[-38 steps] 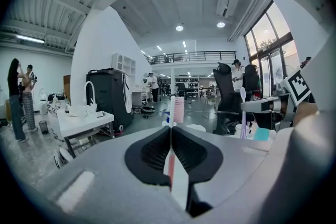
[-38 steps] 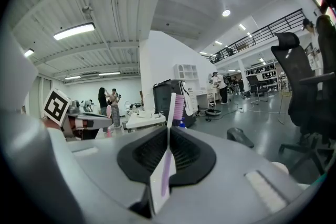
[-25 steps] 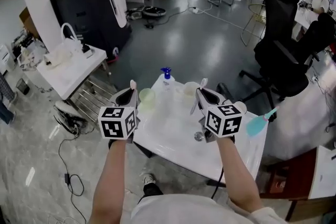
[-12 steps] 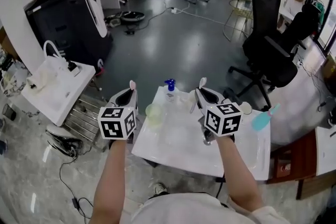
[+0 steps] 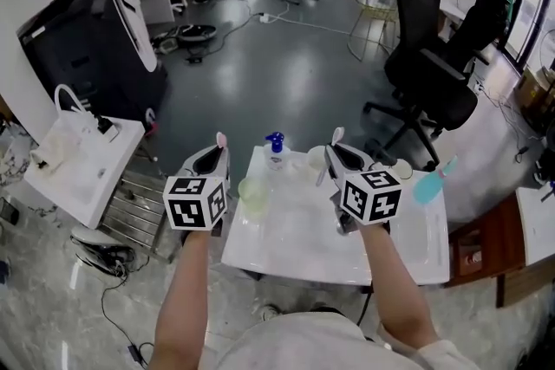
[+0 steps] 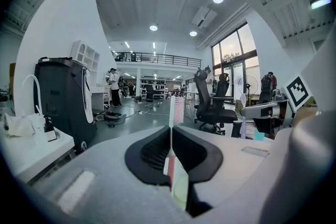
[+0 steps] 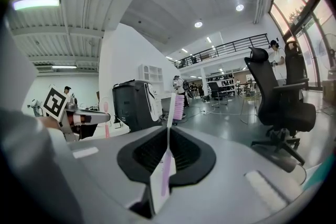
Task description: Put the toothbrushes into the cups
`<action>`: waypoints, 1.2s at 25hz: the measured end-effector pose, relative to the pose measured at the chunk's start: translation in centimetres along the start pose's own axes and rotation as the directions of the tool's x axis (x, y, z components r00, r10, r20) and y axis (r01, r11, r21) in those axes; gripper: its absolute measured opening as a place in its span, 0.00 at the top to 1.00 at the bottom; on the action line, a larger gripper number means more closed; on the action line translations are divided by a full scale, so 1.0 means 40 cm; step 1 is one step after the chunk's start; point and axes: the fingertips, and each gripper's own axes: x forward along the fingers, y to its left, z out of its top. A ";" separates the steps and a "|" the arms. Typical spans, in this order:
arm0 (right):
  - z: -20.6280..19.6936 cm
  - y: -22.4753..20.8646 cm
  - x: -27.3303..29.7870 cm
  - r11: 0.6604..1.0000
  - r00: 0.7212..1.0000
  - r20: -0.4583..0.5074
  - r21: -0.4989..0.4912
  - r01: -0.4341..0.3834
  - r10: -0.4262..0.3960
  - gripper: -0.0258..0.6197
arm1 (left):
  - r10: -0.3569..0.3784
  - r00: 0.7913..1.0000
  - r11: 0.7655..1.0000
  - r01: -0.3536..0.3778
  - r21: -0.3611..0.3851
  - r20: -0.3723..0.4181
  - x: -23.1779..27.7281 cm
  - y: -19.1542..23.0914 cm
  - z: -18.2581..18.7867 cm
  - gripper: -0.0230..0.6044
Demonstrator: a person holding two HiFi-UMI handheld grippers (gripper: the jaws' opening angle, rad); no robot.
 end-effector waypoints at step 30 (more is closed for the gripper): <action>0.021 -0.163 0.120 0.996 0.996 -0.015 -0.031 -0.087 0.087 0.93 | 0.065 0.998 0.995 -0.066 -0.078 -0.017 0.104 -0.061 -0.029 0.94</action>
